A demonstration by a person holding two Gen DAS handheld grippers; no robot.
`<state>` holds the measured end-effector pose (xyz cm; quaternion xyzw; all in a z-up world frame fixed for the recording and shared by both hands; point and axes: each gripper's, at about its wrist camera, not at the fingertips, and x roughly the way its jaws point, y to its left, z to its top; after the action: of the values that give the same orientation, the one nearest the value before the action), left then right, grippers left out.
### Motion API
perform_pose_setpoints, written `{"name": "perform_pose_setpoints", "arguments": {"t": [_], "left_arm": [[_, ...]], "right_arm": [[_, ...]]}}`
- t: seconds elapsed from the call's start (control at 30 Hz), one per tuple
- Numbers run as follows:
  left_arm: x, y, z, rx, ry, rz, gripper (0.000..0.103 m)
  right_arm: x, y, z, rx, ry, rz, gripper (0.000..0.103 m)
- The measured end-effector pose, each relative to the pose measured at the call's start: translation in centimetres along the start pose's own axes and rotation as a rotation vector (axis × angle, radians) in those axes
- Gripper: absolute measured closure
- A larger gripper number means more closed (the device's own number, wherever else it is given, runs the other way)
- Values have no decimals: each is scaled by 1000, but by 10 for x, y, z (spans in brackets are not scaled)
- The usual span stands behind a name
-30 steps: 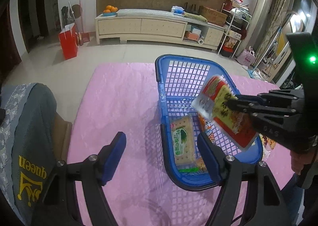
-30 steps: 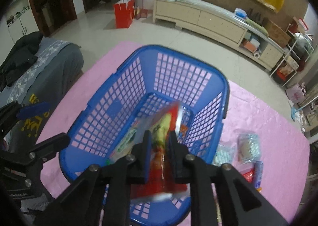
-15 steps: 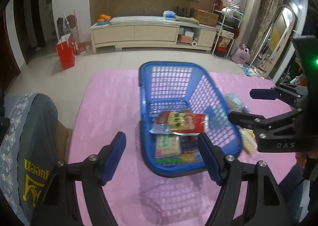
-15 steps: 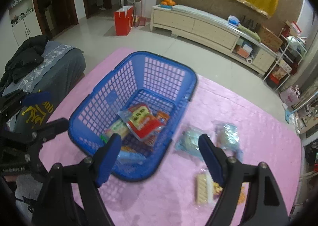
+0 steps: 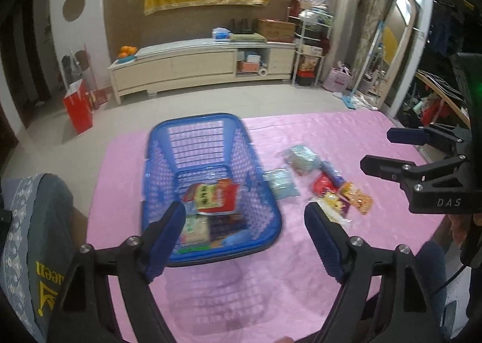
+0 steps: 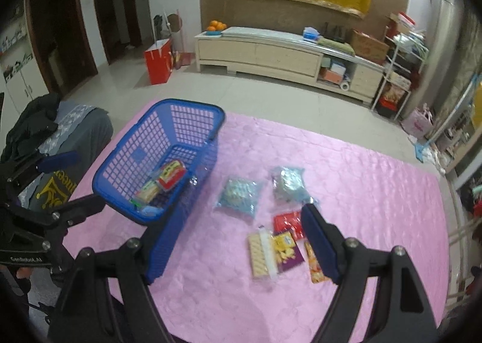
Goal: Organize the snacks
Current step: 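Move both tools back from the basket toward the remaining snacks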
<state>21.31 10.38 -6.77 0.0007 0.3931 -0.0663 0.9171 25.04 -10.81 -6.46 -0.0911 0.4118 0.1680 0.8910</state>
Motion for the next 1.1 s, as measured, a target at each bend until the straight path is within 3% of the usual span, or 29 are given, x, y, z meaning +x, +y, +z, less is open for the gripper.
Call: {"name": "perform_pose_setpoints", "arguments": {"t": [0.33, 0.57, 0.6, 0.67, 1.1], "left_arm": [[27, -73, 0, 57, 36, -54, 21], [53, -125, -8, 122, 79, -48, 19], [56, -128, -8, 124, 86, -48, 17], [65, -138, -9, 126, 95, -39, 0], [134, -179, -13, 67, 229, -49, 0]], "right_arm": [[-3, -56, -36, 31, 41, -62, 20], [7, -95, -63, 66, 67, -79, 20], [9, -99, -66, 67, 70, -83, 20], [13, -110, -72, 74, 79, -86, 20], [56, -152, -91, 92, 164, -47, 20]]}}
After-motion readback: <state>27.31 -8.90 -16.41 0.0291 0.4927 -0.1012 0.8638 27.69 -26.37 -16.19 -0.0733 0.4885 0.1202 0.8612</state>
